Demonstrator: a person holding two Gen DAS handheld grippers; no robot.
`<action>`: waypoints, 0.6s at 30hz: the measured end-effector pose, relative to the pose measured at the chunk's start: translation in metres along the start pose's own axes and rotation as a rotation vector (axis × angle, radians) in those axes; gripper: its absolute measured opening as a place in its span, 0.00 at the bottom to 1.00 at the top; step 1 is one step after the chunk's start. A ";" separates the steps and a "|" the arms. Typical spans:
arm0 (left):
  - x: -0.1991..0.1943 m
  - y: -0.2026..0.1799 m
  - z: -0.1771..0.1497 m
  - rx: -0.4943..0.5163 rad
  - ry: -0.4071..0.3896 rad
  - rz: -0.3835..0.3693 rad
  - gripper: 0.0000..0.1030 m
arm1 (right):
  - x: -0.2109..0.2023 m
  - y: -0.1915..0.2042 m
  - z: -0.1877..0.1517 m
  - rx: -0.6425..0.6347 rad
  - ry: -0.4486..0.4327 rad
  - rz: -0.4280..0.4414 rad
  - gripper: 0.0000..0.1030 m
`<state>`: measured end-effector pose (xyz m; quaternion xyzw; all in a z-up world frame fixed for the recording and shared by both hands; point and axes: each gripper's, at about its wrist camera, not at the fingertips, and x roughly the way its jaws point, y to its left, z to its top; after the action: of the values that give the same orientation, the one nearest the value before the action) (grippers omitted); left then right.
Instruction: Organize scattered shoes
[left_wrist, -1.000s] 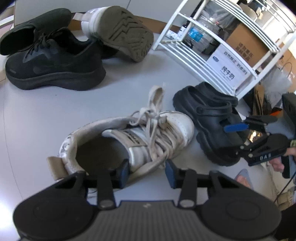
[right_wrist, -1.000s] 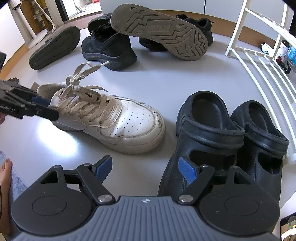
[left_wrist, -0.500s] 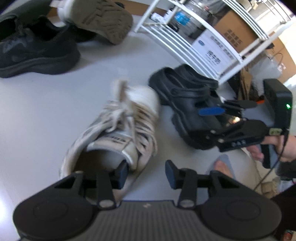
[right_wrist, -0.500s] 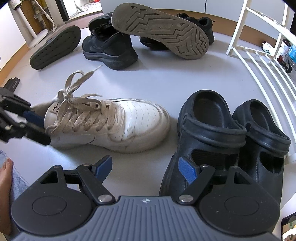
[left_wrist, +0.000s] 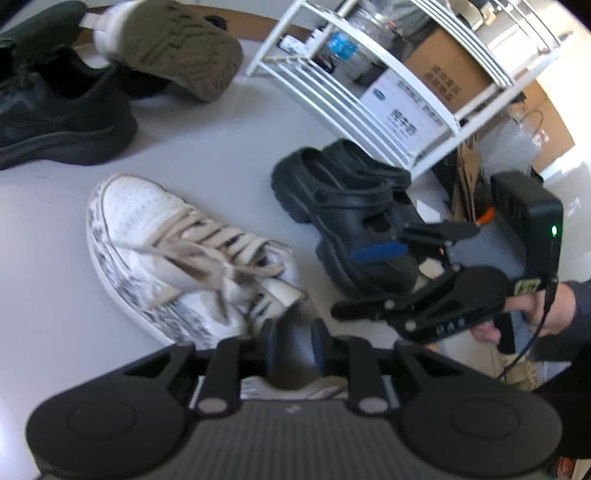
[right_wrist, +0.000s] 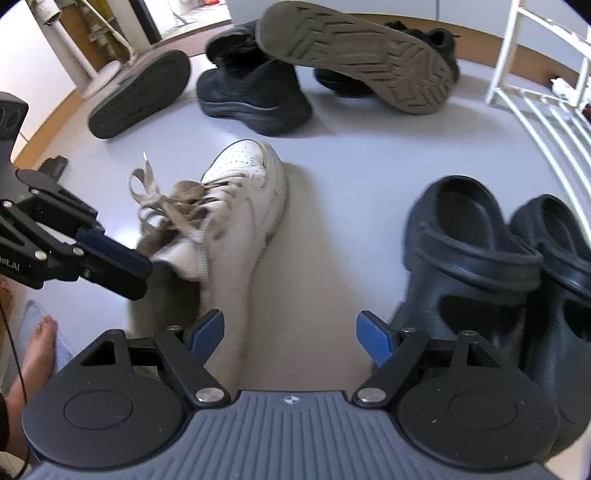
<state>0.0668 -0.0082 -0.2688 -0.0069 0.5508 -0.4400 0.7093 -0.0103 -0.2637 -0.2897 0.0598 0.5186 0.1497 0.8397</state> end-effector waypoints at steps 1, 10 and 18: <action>-0.004 0.002 0.001 -0.006 -0.007 0.004 0.20 | 0.001 0.003 0.001 -0.006 -0.001 0.012 0.80; -0.025 0.025 0.001 -0.066 -0.059 0.049 0.22 | 0.020 0.012 0.016 -0.013 -0.008 0.045 0.72; -0.037 0.036 0.005 -0.075 -0.098 0.084 0.25 | 0.016 0.031 0.033 -0.140 -0.035 0.111 0.61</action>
<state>0.0924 0.0351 -0.2562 -0.0321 0.5313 -0.3880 0.7524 0.0194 -0.2271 -0.2805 0.0319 0.4880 0.2307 0.8412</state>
